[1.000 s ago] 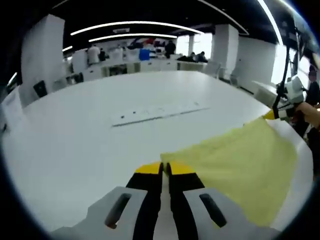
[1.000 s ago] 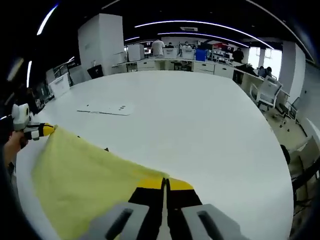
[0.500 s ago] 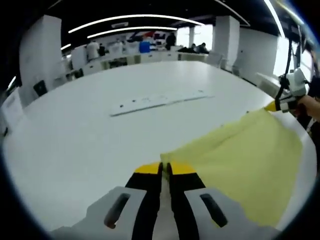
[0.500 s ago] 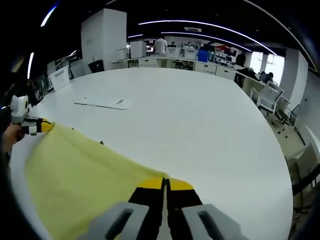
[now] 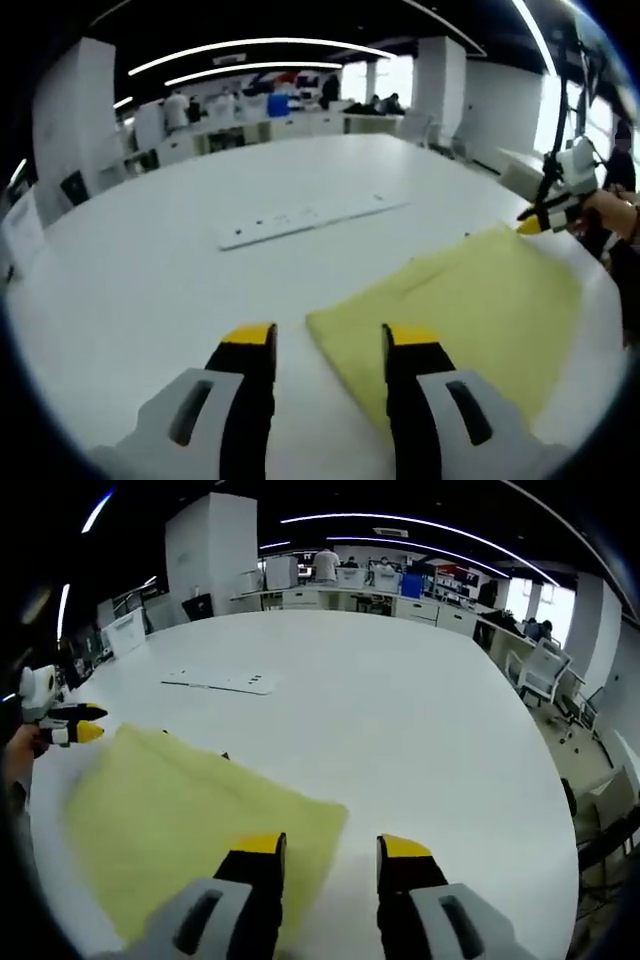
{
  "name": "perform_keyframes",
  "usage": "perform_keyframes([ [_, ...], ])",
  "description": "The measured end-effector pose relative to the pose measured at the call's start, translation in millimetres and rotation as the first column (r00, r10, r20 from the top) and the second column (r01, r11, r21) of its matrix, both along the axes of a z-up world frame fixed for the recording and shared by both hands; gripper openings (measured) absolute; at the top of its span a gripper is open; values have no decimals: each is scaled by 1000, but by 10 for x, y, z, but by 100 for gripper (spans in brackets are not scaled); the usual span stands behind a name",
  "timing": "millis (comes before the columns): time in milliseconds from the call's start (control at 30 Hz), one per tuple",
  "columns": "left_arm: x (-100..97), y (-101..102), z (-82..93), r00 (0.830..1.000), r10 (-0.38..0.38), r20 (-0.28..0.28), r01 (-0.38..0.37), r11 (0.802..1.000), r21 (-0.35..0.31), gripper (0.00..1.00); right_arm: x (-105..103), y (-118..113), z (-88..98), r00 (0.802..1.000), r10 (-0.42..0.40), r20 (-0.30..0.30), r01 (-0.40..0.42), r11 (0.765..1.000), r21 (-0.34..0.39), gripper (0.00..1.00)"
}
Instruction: Fold the garment on the visible template until the final outline fits inside the template.
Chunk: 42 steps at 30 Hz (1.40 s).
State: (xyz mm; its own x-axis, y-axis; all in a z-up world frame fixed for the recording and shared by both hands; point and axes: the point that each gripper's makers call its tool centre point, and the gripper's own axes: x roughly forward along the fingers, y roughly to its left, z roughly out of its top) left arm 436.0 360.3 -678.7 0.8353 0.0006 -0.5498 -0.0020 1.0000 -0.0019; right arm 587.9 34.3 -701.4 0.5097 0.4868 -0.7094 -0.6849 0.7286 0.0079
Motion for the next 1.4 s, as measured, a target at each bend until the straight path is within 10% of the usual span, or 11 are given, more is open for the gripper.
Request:
perform_keyframes([
  [600, -494, -267, 170, 999, -53, -2, 53, 998, 26, 75, -806, -113, 198, 992, 127, -20, -127, 991, -29, 41],
  [1400, -1146, -658, -88, 995, -92, -42, 90, 995, -48, 54, -1429, -269, 98, 989, 136, -54, -137, 990, -22, 27],
])
